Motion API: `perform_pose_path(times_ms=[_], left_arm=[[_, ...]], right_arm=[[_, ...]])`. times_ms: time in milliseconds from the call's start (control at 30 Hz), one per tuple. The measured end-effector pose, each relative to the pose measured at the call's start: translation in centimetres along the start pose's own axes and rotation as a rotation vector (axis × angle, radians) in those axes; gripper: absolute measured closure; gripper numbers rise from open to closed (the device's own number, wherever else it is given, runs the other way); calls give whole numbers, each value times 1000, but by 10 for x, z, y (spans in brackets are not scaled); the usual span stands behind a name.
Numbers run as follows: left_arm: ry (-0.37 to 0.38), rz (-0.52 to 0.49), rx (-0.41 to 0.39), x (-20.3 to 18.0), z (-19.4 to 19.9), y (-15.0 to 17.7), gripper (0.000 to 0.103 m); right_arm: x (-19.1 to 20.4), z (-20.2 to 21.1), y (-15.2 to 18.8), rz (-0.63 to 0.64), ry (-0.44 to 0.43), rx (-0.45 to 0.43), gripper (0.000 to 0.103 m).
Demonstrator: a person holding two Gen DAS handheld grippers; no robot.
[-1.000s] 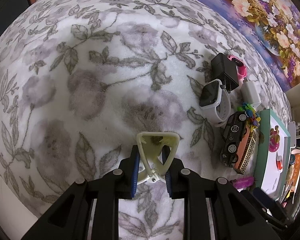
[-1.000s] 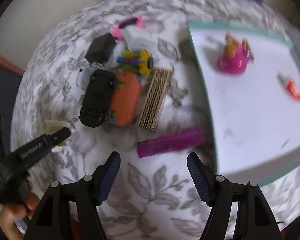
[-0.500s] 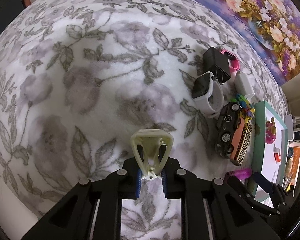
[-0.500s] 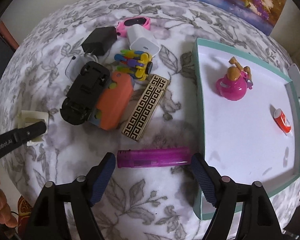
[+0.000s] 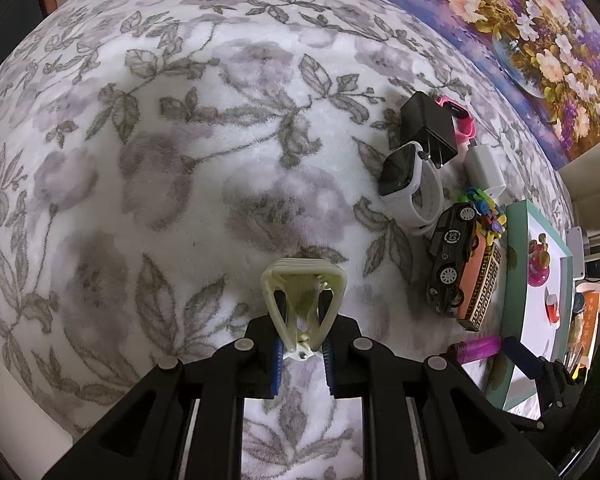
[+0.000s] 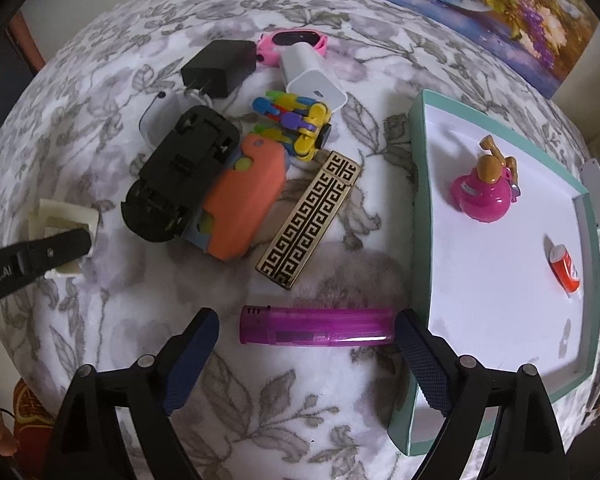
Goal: Organize rigid objects
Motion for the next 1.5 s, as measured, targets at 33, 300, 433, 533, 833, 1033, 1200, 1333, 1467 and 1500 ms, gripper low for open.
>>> perform_pose_path(times_ms=[33,300,433,533,833,1033,1200,1333,1467,1500], left_arm=[[0,0,-2,0,0,-1,86],[17,28,-5,3,-2,-7,83],[16,31,-13,4,-2,-9,82],[-2,17,-23,3,-2,-9,82],[-40,-28,-21,0,0,-4,86],[-2,-31,1,-1,3,5,86],[28,-47,-16,-4,11,6,86],[43,-46,-9,-5,11,6,86],[42,-47,-3,-7,8,4,86],[39,-47,0,-7,7,4,86]], right_arm=[[2,-1,0,8,9,4,12],[9,-3,5,30,30,6,30],[14,11,5,27,-31,-24,36],[12,17,7,25,-53,-24,37],[-13,25,12,-28,-79,-31,29],[-22,20,17,-32,-97,-22,22],[-27,15,18,-20,-87,-11,20],[-32,4,14,-4,-52,14,19],[-29,-1,10,-4,-59,15,13],[-26,-2,10,4,-50,21,13]])
Point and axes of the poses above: each gripper's, at about its wrist camera, not at the fingertips, and z roughly against the way its jaws point, x to its left, y to its underside, the point moved 6 cm from there along -z, roughly the way its jaws point, and after that the axes turned 15 degrees about z, right-handed, at the moved point
